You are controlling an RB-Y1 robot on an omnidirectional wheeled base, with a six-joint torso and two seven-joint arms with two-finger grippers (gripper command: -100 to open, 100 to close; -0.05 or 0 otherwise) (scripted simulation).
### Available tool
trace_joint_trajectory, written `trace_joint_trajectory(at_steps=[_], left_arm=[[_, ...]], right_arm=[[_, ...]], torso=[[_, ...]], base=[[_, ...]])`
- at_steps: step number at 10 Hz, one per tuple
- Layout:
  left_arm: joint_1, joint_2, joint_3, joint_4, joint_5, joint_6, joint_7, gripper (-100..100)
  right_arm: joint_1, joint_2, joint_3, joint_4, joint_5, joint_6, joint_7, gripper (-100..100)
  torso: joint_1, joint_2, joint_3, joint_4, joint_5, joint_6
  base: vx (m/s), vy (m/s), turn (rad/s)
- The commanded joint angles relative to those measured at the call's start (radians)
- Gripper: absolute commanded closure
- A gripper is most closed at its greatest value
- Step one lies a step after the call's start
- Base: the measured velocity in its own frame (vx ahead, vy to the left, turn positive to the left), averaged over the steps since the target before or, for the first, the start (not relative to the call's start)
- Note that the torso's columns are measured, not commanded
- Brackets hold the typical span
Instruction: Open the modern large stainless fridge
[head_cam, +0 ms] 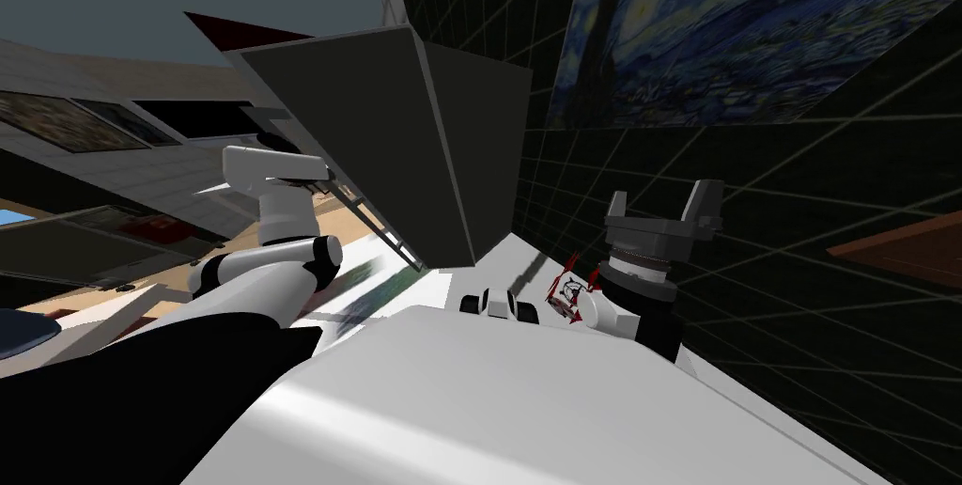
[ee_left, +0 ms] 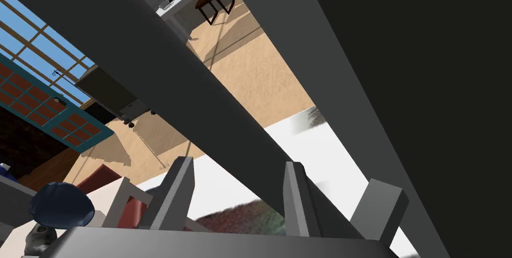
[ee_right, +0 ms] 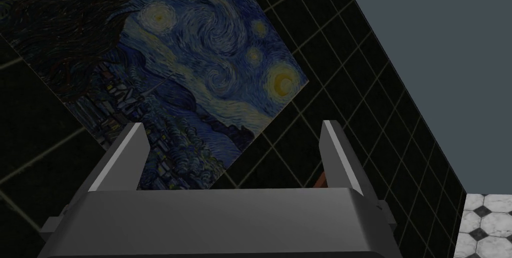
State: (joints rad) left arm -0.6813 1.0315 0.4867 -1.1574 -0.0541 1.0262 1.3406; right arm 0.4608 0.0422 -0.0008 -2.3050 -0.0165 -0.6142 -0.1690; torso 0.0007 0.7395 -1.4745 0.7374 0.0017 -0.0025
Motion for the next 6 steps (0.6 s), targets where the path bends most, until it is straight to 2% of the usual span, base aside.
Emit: trace_joint_trajectory(at_steps=[1,4,5,6], left_arm=[[0.023,0.020,0.008,-0.010,-0.063,0.047,0.060,100],[0.047,0.038,0.019,-0.015,-0.110,0.072,0.106,100],[0.050,0.033,0.022,-0.028,-0.096,0.076,0.093,100],[0.027,0.068,0.015,-0.036,-0.088,0.117,0.081,-100]], right_arm=[[0.000,0.000,0.000,0.000,0.000,0.000,0.000,0],[0.000,0.000,0.000,0.000,0.000,0.000,0.000,0],[0.000,0.000,0.000,0.000,0.000,0.000,0.000,0],[0.000,0.000,0.000,0.000,0.000,0.000,0.000,0]], torso=[[0.002,-0.002,-0.002,0.000,0.000,0.004],[-0.001,-0.003,-0.002,0.000,-0.002,0.003],[0.003,-0.003,-0.003,0.000,-0.001,0.003],[0.009,-0.003,-0.003,0.000,0.001,0.003]], base=[[-0.027,-0.301,0.246],[-0.018,-0.283,0.144],[0.000,-0.100,0.032],[-0.010,-0.015,-0.109]])
